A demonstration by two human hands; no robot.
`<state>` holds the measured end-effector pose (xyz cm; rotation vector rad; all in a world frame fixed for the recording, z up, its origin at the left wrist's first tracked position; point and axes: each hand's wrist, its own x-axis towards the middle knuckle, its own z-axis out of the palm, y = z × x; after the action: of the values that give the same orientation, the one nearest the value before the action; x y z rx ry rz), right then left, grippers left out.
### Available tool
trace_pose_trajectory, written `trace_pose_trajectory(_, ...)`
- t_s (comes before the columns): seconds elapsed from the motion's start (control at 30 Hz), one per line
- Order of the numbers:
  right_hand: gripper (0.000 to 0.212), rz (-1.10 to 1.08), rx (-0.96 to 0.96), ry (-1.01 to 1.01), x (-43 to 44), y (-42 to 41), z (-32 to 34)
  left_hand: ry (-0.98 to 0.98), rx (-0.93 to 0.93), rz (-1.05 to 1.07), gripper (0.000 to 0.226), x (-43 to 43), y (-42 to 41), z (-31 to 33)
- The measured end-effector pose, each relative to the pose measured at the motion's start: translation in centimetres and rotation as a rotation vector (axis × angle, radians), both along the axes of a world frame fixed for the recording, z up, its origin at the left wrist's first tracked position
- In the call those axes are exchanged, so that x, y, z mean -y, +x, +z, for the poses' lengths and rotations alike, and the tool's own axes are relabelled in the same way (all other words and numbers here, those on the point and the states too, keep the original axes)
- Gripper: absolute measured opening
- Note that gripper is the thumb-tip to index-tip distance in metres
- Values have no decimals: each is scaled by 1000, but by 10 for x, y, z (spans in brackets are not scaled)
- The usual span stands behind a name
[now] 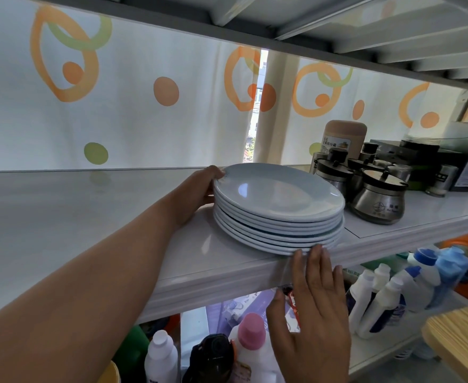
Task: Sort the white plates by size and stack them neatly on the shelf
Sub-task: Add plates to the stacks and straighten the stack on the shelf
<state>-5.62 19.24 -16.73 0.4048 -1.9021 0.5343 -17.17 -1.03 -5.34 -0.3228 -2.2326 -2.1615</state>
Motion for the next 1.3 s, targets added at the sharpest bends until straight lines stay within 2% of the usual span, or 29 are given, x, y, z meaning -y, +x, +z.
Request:
trace_pose_trajectory(0.13,52,-6,27,43,-3,0,6,-21,5,32,18,0,-2,0)
trace_pose_trajectory(0.23,50,36,71,34,-8,5,11,-19,16,31,22,0,-1,0)
trace_pose_trajectory(0.37,49,70,102,-286,-14,18,33,59,-10,35,46,-5,-1,-1)
trace_pose_trajectory(0.43,51,101,125,-344,-15,14,49,107,-21,50,53,-7,0,0)
trace_pose_trajectory(0.6,44,154,203,-176,-14,-15,68,42,-69,-70,42,-6,8,4)
trace_pose_trajectory(0.7,35,151,186,-163,-15,-19,67,65,-80,-76,42,-9,11,6)
trace_pose_trajectory(0.87,33,139,192,-155,-15,-18,70,49,-85,-87,44,-10,14,7)
trace_pose_trajectory(0.97,35,133,208,-151,-14,-14,74,5,-88,-3,38,-9,20,7)
trace_pose_trajectory(1.13,40,66,134,-116,-6,-5,86,-63,-101,322,31,-6,39,20)
trace_pose_trajectory(1.23,37,230,108,-152,16,10,101,-104,-179,471,25,7,63,34)
trace_pose_trajectory(1.3,36,371,93,-210,39,24,113,-182,-267,575,31,21,84,43)
